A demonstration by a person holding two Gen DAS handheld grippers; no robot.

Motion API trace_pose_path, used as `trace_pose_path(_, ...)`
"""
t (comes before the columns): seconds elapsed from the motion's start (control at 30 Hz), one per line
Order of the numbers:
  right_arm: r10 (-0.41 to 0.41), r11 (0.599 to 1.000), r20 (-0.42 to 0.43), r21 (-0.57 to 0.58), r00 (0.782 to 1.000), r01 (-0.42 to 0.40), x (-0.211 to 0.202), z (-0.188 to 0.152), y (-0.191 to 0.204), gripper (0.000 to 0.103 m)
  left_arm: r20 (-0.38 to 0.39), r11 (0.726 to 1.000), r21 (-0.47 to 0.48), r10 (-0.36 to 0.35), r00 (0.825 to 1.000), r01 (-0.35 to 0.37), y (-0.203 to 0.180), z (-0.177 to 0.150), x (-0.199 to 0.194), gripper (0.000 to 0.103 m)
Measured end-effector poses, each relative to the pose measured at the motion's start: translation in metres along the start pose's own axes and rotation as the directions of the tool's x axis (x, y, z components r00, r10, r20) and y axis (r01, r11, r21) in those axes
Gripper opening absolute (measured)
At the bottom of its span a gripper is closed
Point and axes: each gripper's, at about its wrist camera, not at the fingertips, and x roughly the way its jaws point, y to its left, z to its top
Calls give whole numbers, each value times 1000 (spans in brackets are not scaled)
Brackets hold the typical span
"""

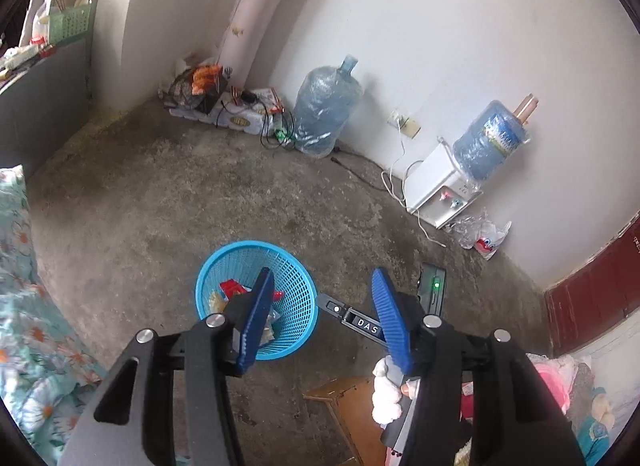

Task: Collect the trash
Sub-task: 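Open both tools to drop the snack bag and wrapper into the wastebasket, then move the right tool to the clear plastic bowl and close on its rim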

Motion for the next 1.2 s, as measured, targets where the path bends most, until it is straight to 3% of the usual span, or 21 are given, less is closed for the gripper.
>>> trace_pose_path(0.1, 46, 990, 21, -138, 999, -42, -24, -9, 49, 55, 116, 998, 27, 47, 992, -50, 11, -12, -80, 61)
trace_pose_path(0.27, 151, 919, 1, -369, 989, -140, -66, -40, 140, 63, 258, 988, 12, 147, 955, -155, 36, -57, -210, 71)
trace_pose_path(0.4, 231, 838, -84, -489, 969, -242, -89, -72, 202, 65, 360, 955, -85, 294, 885, -283, 62, -113, -305, 76)
trace_pose_path(0.5, 273, 789, -173, -523, 946, -323, -95, -97, 238, 65, 389, 920, -162, 391, 834, -356, 82, -159, -355, 76)
trace_pose_path(0.67, 256, 721, -306, -571, 917, -392, -88, -144, 292, 65, 398, 871, -300, 484, 779, -388, 112, -238, -404, 76)
trace_pose_path(0.8, 247, 695, -454, -533, 856, -483, -73, -185, 325, 65, 419, 839, -419, 518, 746, -348, 128, -292, -428, 76)
trace_pose_path(0.87, 205, 688, -484, -547, 851, -477, -65, -206, 342, 65, 425, 825, -452, 534, 731, -339, 133, -311, -435, 76)
trace_pose_path(1.0, 112, 635, -518, -619, 848, -462, -56, -246, 373, 65, 430, 801, -487, 566, 703, -348, 136, -338, -448, 76)
trace_pose_path(1.13, 104, 661, -616, -544, 781, -517, -51, -274, 389, 61, 425, 792, -485, 584, 692, -370, 135, -360, -453, 76)
trace_pose_path(1.2, 100, 683, -641, -512, 761, -521, -43, -284, 396, 57, 415, 786, -475, 597, 687, -396, 136, -367, -452, 76)
